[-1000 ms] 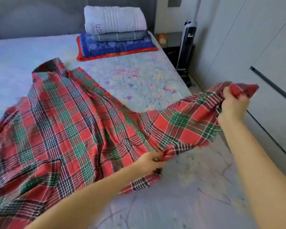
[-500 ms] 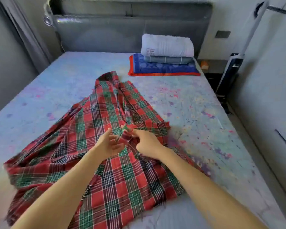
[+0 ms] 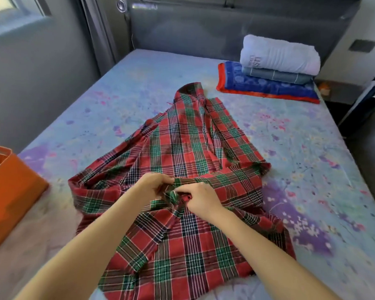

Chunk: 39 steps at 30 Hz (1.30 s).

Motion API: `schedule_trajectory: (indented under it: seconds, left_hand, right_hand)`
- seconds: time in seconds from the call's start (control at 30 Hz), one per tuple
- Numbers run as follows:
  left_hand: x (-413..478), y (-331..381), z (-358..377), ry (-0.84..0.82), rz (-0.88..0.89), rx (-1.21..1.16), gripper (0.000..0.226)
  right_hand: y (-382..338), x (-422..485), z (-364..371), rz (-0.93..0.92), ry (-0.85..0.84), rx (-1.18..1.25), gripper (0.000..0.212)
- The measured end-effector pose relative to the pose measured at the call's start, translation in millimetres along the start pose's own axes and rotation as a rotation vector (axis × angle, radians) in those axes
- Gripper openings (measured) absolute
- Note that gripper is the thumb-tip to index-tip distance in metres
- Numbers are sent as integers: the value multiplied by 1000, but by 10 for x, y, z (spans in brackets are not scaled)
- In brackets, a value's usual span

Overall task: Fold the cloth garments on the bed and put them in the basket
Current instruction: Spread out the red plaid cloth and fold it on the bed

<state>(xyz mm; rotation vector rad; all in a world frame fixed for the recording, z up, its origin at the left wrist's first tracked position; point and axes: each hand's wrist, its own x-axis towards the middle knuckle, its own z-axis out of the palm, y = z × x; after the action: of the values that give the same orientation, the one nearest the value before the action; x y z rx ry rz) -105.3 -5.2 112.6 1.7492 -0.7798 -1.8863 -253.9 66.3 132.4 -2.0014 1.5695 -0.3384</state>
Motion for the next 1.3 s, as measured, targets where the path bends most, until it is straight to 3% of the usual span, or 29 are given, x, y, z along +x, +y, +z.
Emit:
schedule_trajectory:
  seconds: [0.1,0.2,0.3,0.4,0.5,0.63,0.8,0.87,1.0,1.07,1.17,1.3]
  left_hand:
    - [25,30,-488,99,74,25,15]
    - [113,-63,-900,35,74,86,14]
    - [321,-258,-1212,17,78,82,12]
    - [567,-527,-1441,162,155,253,14]
    - [835,-858,-1534,258,284,675,8]
    - [1208,-1203,-1370,246,607,1172,18]
    - [1673,-1336,-925,120,861,1469,25]
    - [1891,-1325,-785,153,853,1519,34]
    - [2273,-1284,-673,186,659,1608,64]
    - [2375,-1281,-587,171,623,1640,58]
    - [2338,-1247,-521,78,601,1654,36]
    - [2051,-1266,-562,-278,414,1822,24]
  right_hand:
    - [-233,223,269,23,12,-135,35]
    - [-499,441,643,28,3,-201,11]
    - [-636,626,983,120,-11,-55,15]
    - [-522,715,1083,367,178,146,12]
    - [-268,738,1147,546,304,65,25]
    - [41,661,1220,589,486,-21,27]
    - [343,607,1239,554,799,160,18]
    - [499,626,1201,589,978,295,20]
    - [764,638,1004,570,1331,364,25]
    - [866,637,965,558,1270,326,21]
    - [938,660,1073,565,1052,234,23]
    - [1070,574,1236,571,958,273,34]
